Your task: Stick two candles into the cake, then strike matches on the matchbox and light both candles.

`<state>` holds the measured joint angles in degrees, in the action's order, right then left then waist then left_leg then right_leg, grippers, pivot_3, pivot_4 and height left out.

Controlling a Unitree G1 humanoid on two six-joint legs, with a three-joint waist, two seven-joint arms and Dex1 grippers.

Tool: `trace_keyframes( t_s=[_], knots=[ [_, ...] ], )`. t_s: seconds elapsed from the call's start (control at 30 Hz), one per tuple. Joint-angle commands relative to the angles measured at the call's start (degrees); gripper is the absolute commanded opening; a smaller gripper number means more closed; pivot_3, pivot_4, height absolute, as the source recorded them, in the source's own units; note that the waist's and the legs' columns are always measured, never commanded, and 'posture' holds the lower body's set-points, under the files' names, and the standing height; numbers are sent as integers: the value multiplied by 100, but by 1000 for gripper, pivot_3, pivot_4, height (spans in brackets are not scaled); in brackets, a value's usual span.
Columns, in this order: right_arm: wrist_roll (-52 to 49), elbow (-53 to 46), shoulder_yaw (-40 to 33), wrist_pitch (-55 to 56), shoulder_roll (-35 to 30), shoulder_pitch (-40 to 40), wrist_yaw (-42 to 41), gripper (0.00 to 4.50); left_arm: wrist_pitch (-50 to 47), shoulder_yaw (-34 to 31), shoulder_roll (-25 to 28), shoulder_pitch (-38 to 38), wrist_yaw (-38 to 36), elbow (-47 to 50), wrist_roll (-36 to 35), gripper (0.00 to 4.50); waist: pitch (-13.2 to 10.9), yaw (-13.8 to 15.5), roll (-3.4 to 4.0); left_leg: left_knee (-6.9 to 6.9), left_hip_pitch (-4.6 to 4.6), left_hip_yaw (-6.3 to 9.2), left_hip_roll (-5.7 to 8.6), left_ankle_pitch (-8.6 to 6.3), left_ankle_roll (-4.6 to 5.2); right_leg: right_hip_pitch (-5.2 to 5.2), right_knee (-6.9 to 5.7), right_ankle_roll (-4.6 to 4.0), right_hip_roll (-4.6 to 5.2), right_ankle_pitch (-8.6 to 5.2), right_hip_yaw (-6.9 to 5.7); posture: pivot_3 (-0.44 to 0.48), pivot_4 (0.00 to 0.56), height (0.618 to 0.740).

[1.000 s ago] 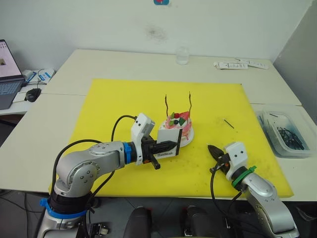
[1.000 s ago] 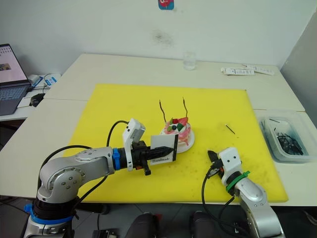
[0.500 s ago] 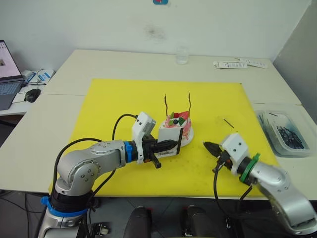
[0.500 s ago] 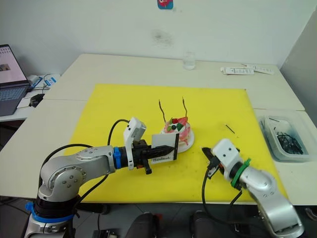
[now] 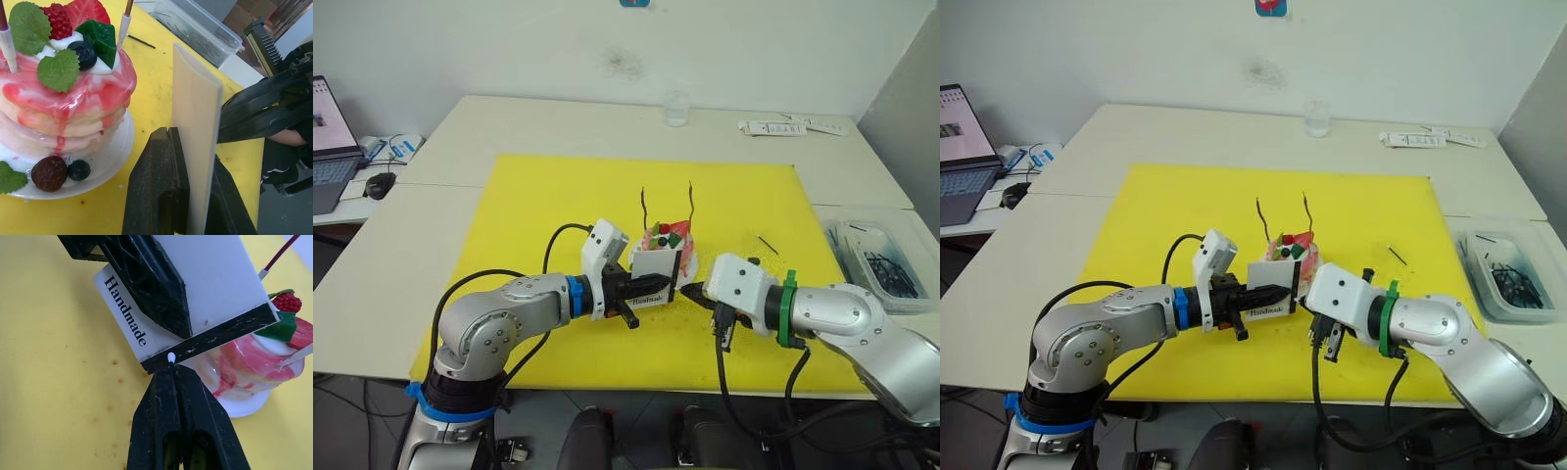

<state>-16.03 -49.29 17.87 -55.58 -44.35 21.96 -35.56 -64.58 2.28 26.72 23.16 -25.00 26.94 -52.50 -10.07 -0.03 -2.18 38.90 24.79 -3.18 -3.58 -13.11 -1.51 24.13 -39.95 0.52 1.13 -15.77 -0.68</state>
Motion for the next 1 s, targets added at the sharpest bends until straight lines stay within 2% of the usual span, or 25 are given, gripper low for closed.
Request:
trace_keyframes(
  t_s=[0.03, 0.4, 0.73, 1.0],
  knots=[
    [149, -90, 84, -4, 76, 157, 157, 20, 43, -33, -13, 89, -2, 113, 6, 0, 0, -1, 0, 1, 0, 1, 0, 0, 0, 0, 0, 0, 0, 0, 0, 0, 150, 684],
    [377, 66, 252, 120, 127, 119, 280, 20, 36, -38, 15, 78, -28, 122, -23, 0, 0, -2, 0, 1, 0, 1, -1, 0, 0, 1, -1, 1, 0, 1, -1, 0, 150, 684],
    [155, -180, -188, 78, -119, 103, -22, 20, -245, -305, 118, 34, -17, -68, -282, 0, 0, -2, 0, 1, 0, -1, -1, 0, 0, 2, -1, 1, 0, 1, -1, 0, 150, 684],
    [261, -31, 93, 177, -3, 281, 31, 20, -488, -349, 16, 141, 42, -61, -513, 0, 0, -4, 0, 1, 0, 0, -1, 0, 0, 1, 0, 1, 0, 1, -1, 0, 150, 684]
  ],
)
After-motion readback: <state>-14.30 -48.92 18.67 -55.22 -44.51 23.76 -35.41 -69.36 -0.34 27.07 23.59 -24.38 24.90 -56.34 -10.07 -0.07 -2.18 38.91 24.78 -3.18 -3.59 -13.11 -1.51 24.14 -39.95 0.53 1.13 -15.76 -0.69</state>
